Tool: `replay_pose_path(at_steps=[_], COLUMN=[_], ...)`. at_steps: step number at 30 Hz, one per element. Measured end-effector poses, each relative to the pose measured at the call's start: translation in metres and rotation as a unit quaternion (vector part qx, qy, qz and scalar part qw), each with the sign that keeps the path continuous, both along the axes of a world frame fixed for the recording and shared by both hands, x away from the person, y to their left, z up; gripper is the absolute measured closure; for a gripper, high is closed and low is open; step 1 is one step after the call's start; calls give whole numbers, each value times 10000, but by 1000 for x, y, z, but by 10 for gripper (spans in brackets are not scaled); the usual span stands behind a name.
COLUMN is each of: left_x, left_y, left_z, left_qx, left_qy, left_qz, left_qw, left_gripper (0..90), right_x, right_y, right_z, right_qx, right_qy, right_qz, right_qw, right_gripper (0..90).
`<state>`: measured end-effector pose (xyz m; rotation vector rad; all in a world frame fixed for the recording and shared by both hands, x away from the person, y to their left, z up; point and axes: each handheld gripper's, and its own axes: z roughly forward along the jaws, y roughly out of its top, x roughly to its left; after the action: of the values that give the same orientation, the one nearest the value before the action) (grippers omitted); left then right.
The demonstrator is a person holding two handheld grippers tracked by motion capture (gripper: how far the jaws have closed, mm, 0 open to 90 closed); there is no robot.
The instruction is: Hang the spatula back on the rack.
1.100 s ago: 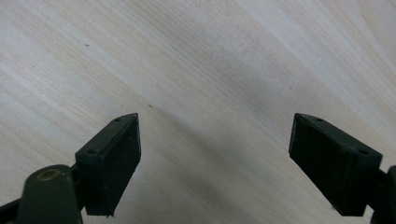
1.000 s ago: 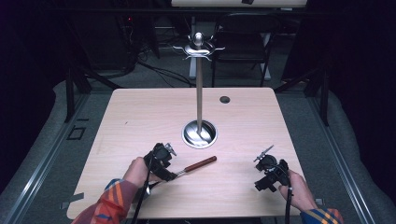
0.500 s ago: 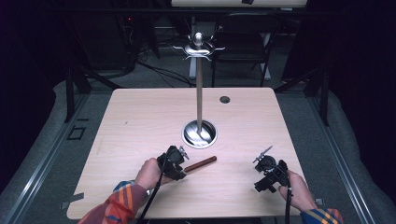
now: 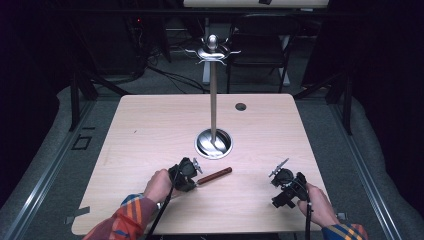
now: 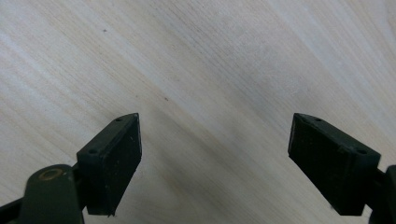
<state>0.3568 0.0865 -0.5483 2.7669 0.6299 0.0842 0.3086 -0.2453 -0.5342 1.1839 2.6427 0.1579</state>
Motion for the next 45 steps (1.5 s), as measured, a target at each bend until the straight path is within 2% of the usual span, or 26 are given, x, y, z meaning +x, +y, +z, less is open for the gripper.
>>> replay_pose_path(at_steps=[1, 3, 4, 10, 11, 12, 13, 14, 16, 17, 18, 19, 20, 21, 22, 28, 29, 30, 31, 34, 36, 39, 42, 45], left_x=[0, 0, 1, 2, 2, 1, 1, 1, 2, 2, 3, 3, 5, 5, 5, 5, 4, 3, 3, 4, 4, 5, 3, 2], left_y=[0, 0, 0, 3, 3, 4, 4, 8, 12, 12, 17, 17, 21, 23, 25, 31, 32, 34, 35, 41, 42, 45, 46, 48], left_z=[0, 0, 0, 0, 1, 4, 4, 8, 13, 13, 16, 16, 19, 20, 21, 27, 28, 30, 31, 35, 36, 38, 42, 44], left_qx=[-13, -11, -4, -53, -65, -88, -88, -180, -262, -262, -412, -412, -499, -557, -567, -686, -706, -725, -742, -903, -933, -992, -1022, -1080], left_qy=[0, 0, -4, 29, 17, -99, -99, -143, -222, -222, -268, -268, -303, -294, -321, -359, -371, -383, -384, -401, -400, -381, -426, -450], left_qz=[-19, -48, -87, -69, -72, -87, -87, -77, -32, -32, 40, 40, 140, 218, 278, 310, 306, 286, 274, 351, 360, 375, 414, 457], left_qw=[10000, 10000, 10000, 10000, 10000, 9999, 9999, 9997, 9994, 9994, 9988, 9988, 9982, 9978, 9975, 9965, 9963, 9962, 9961, 9945, 9942, 9936, 9930, 9921], left_gripper=[833, 835, 837, 839, 839, 839, 839, 839, 838, 839, 839, 839, 840, 840, 840, 841, 841, 841, 841, 841, 841, 841, 841, 841], right_x=[0, 0, 1, 1, 1, 1, 1, 0, 1, 1, 0, 0, 0, 0, 0, 1, 1, 0, 2, 2, 2, 3, 1, 1], right_y=[0, 0, 0, 0, 0, -1, -1, -1, -1, -1, -1, -1, -2, -3, -3, -1, -1, -1, -1, -2, -2, -2, -2, -2], right_z=[-2, -2, -1, -1, -1, -1, -1, -2, -1, -1, -2, -2, -1, -2, -1, 0, 0, -2, 0, -2, -3, -2, -4, -3], right_qx=[85, 75, -16, -44, -47, -41, -41, 84, -8, -8, 49, 49, -20, 27, -45, -96, -96, 14, -120, -41, 23, -111, 29, -18], right_qy=[-15, -16, 29, 55, 49, 18, 18, -49, -44, -44, -104, -104, -112, -172, -106, -41, -41, -69, 15, -14, -47, 69, 14, -9], right_qz=[-44, -60, -6, 13, 6, -19, -19, -100, -53, -53, -99, -99, -149, -189, -189, -135, -135, -183, -112, -181, -211, -117, -208, -196], right_qw=[10000, 10000, 10000, 10000, 10000, 10000, 10000, 9999, 10000, 10000, 9999, 9999, 9998, 9997, 9998, 9999, 9999, 9998, 9999, 9998, 9998, 9998, 9998, 9998], right_gripper=[173, 180, 179, 179, 179, 183, 183, 192, 194, 194, 195, 195, 201, 202, 203, 201, 201, 200, 200, 203, 204, 204, 204, 206])
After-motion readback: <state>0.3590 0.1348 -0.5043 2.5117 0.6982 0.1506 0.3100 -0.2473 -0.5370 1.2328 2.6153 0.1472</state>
